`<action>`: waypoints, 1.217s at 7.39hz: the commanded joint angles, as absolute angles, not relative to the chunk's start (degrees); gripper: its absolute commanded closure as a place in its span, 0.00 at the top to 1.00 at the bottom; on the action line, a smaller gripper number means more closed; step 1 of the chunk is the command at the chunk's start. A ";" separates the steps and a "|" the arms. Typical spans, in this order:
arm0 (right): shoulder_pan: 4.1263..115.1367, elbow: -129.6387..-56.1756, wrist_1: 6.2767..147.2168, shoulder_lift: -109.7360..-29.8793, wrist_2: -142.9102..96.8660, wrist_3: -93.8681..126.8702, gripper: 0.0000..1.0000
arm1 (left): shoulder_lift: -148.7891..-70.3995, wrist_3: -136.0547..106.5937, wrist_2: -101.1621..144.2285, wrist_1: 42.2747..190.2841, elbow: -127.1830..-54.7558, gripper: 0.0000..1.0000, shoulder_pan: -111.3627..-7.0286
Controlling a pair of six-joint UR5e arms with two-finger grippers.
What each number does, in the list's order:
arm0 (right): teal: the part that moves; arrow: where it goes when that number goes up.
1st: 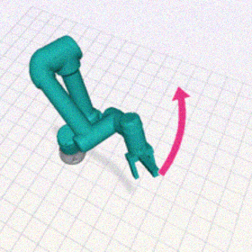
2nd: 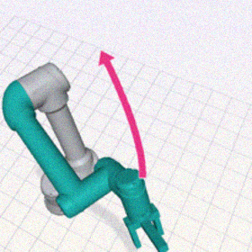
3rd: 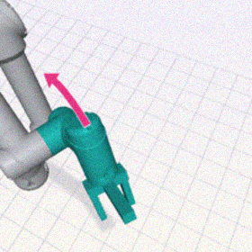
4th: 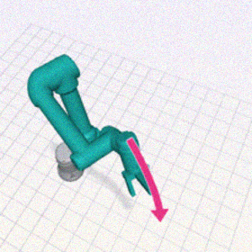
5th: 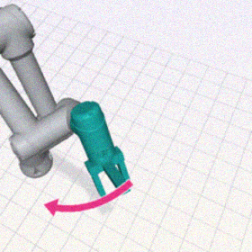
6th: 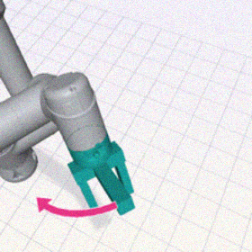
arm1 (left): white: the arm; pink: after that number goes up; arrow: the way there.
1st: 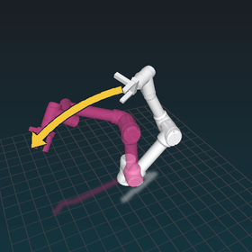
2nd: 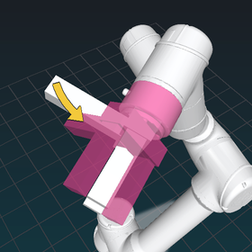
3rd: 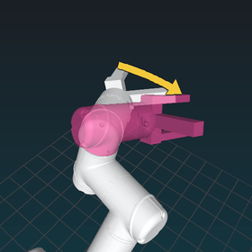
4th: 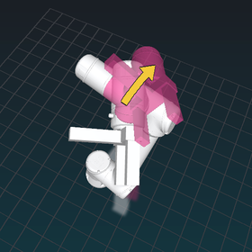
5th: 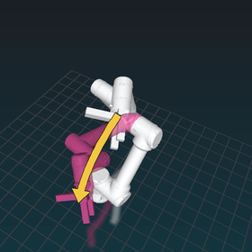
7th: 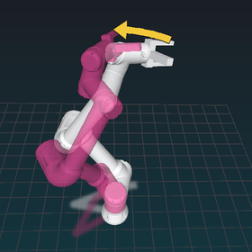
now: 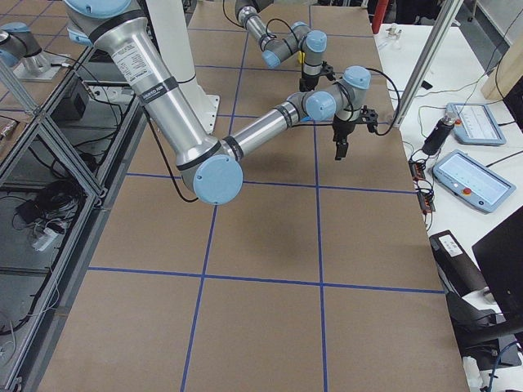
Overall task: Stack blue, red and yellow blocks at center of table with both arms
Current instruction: 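Lower the red cube onto the blue cube with the left gripper, then open the left gripper and lift it off the red cube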
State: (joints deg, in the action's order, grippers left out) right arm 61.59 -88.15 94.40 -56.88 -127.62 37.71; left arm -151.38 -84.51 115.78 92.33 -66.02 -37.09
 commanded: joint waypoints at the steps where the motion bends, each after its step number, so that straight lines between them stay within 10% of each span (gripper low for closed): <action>1: 61.79 -88.24 94.39 -56.87 -127.70 37.71 0.99 | -151.35 -84.81 115.40 92.81 -66.09 1.00 -37.09; 5: 62.22 -88.68 94.39 -56.87 -127.97 37.71 0.99 | -151.00 -84.46 115.75 91.94 -68.71 1.00 -38.05; 9: 62.40 -89.03 94.48 -56.95 -127.97 37.62 0.99 | -130.52 -69.30 117.95 81.74 -98.53 1.00 -44.89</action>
State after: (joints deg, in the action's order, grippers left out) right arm 62.34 -89.01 94.48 -56.96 -127.97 37.62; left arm -140.52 -75.17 117.77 83.28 -87.93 -42.69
